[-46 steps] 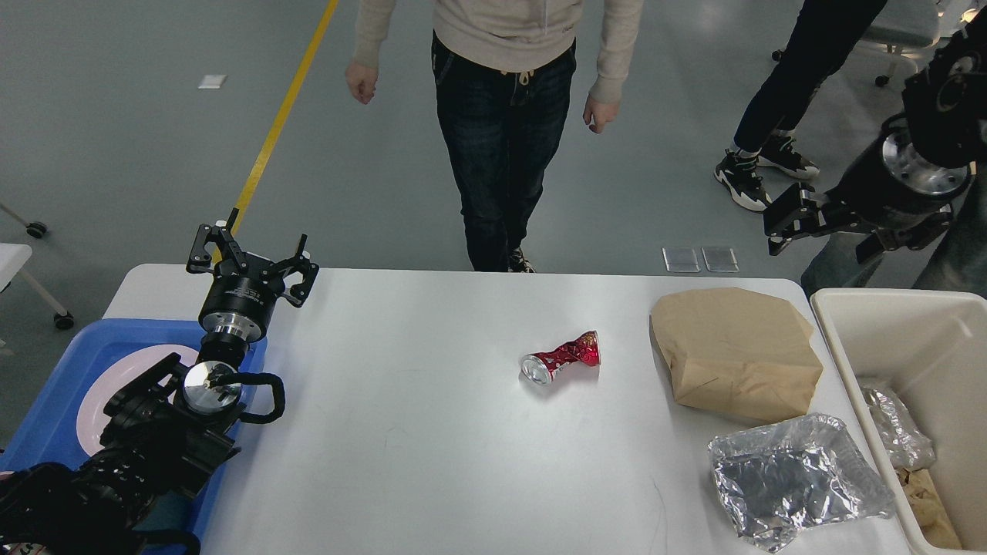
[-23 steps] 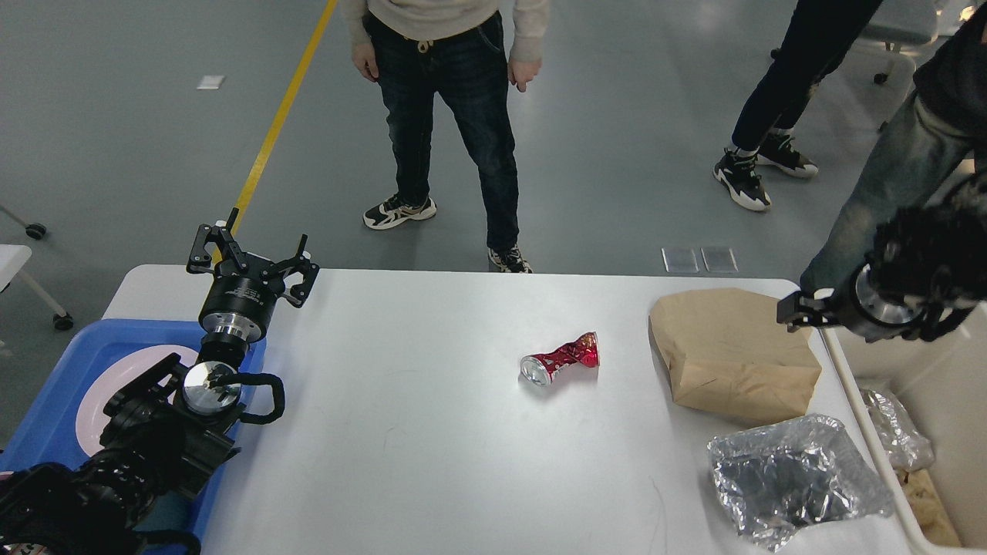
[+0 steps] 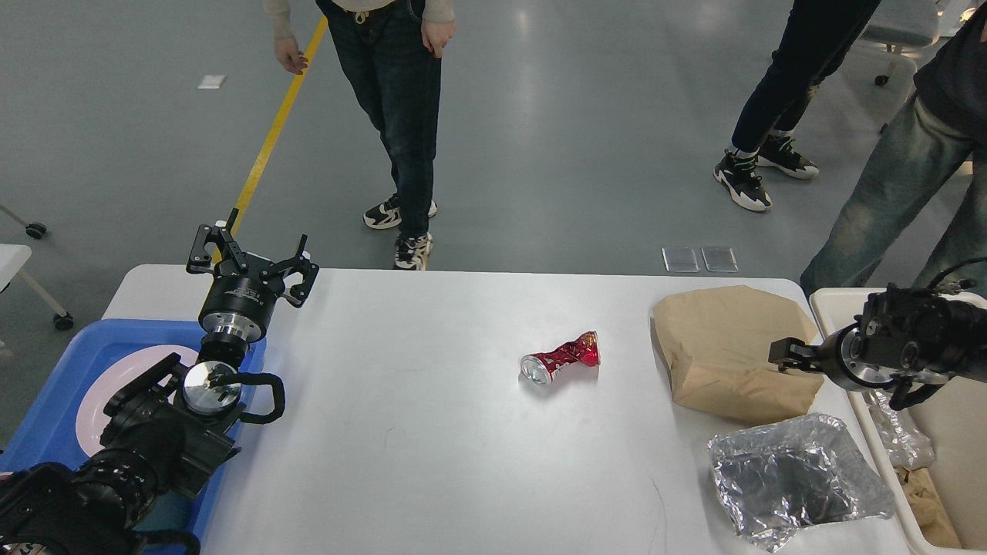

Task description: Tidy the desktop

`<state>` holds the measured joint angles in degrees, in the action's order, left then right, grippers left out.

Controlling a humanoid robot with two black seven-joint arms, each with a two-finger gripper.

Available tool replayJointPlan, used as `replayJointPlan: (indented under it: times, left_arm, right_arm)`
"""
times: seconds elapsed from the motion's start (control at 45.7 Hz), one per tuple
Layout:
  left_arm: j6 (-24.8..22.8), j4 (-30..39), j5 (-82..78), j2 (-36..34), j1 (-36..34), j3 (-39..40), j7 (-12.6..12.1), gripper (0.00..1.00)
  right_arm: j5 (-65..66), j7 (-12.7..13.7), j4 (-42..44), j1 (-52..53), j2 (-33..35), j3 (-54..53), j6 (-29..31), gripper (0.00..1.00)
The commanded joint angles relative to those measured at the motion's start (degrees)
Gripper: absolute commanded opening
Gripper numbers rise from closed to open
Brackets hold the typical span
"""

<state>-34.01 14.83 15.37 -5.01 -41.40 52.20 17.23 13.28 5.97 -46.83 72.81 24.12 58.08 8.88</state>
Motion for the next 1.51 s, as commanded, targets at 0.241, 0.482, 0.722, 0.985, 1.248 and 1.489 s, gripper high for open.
replayJointPlan:
  times: [0.241,0.482,0.722,0.985,1.248,1.489]
  left_arm:
    - [0.00,-0.07,0.01,0.00,0.00,0.01,0.00,0.96]
    - [0.00,-0.07,0.01,0.00,0.00,0.01,0.00,0.96]
    - [0.00,-0.07,0.01,0.00,0.00,0.01,0.00,0.96]
    - [0.00,-0.07,0.01,0.00,0.00,0.01,0.00,0.97]
    - [0.00,0.02,0.01,0.00,0.00,0.01,0.00,0.97]
    - [0.00,0.02,0.01,0.00,0.00,-0.08,0.00,0.97]
  right_arm:
    - [0.00,-0.09,-0.19,-1.01,-0.57,-1.39,-3.25,0.87]
    - [-0.27,0.00,-2.29,-1.01,-0.57,-2.09,-2.11,0.20]
    - [-0.35,0.09,-3.53,0.13,-0.57,-2.18,-2.11,0.00]
    - [-0.35,0.35,-4.14,2.24,-0.22,-4.81,-2.11,0.00]
    - [-0.27,0.53,-10.73,10.06,4.08,-4.55,-1.76,0.00]
    - [-0.27,0.62,-17.50,24.55,12.87,-4.11,7.02,0.00]
